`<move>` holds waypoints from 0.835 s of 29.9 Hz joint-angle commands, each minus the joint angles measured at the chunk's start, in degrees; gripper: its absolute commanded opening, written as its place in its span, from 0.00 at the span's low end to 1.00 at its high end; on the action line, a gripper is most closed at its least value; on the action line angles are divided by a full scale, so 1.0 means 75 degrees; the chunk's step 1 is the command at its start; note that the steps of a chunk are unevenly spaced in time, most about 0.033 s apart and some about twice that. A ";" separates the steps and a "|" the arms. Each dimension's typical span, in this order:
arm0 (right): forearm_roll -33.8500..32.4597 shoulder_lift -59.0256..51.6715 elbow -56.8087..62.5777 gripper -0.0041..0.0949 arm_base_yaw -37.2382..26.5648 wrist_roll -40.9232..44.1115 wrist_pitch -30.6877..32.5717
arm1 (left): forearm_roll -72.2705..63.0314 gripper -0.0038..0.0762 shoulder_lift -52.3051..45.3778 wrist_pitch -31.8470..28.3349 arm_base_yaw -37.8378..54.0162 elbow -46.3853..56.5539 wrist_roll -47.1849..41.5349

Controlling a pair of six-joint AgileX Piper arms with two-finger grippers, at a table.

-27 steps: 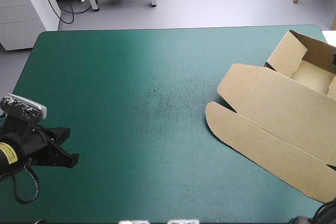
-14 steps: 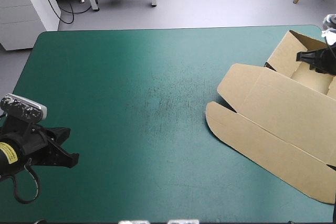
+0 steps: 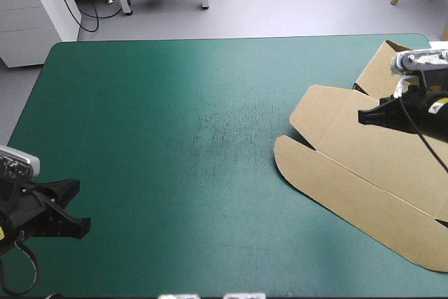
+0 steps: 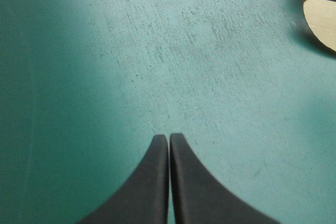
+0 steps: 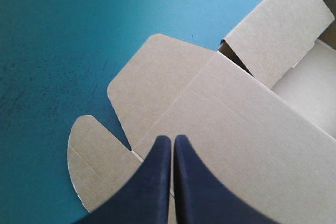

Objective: Fold the box

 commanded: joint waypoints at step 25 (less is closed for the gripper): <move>-0.0008 -0.6265 0.5062 0.04 0.0707 -0.0180 -0.2749 | 0.0434 0.04 -0.3198 -0.4229 0.0010 0.4496 0.0525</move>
